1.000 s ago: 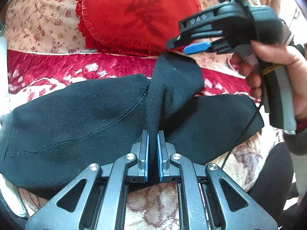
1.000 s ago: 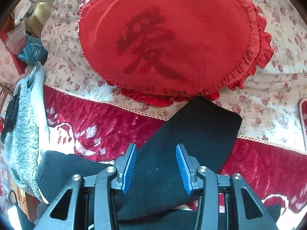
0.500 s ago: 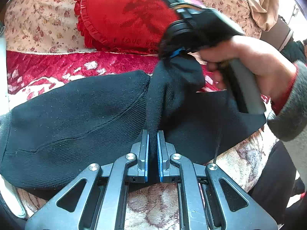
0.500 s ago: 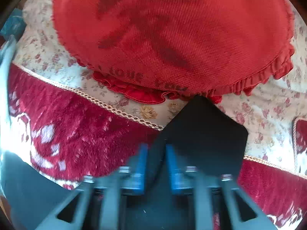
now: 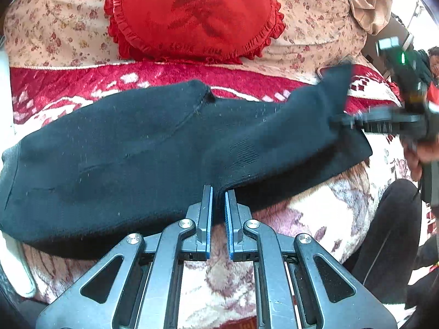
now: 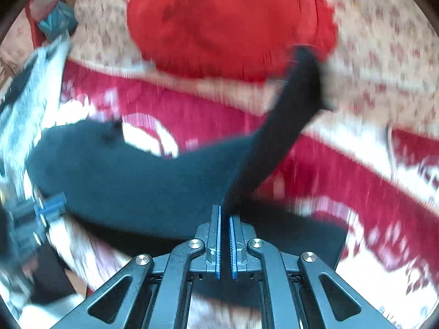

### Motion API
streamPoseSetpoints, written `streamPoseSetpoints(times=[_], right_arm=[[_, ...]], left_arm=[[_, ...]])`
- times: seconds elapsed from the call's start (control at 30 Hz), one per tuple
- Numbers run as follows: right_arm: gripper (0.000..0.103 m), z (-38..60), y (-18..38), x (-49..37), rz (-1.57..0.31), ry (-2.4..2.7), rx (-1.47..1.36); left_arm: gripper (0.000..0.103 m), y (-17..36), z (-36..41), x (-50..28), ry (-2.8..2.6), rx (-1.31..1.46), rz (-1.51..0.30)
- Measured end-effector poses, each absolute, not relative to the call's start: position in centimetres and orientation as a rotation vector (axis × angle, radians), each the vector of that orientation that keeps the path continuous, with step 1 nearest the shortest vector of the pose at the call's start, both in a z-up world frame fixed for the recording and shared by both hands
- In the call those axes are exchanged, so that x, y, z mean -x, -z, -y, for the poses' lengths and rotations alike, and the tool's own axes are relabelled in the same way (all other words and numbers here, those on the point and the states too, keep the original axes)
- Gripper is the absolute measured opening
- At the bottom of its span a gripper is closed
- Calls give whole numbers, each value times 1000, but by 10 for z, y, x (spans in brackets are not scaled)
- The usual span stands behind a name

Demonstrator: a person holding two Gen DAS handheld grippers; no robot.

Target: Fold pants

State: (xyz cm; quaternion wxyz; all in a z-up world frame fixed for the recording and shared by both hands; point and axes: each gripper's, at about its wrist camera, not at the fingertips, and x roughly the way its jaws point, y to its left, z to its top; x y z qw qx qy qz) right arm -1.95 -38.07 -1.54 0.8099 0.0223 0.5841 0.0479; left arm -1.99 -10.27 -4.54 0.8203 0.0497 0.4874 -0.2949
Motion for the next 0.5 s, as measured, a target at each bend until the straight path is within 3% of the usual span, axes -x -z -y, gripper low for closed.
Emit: streamPoseSetpoints(times=[0.07,0.13,0.27,0.4,0.5], right_arm=[[8,397,31,34,-1286,-105,-171],[25,411,35,44,-1282,-94,-254],[31,435,25,57,-1248,-53,-289],[35,454,22,56,-1237,-11,-310],[36,472,22,50,-1213,16,-338]], left_arm=[[7,46,100,20,634,-83,-1063],[7,43,97,22,650,-52,-1081],[9,31,92,29,631,-64,-1053],[34,18,89,30,619,-42,-1028],[44,13,91,28,626,-35,-1017]])
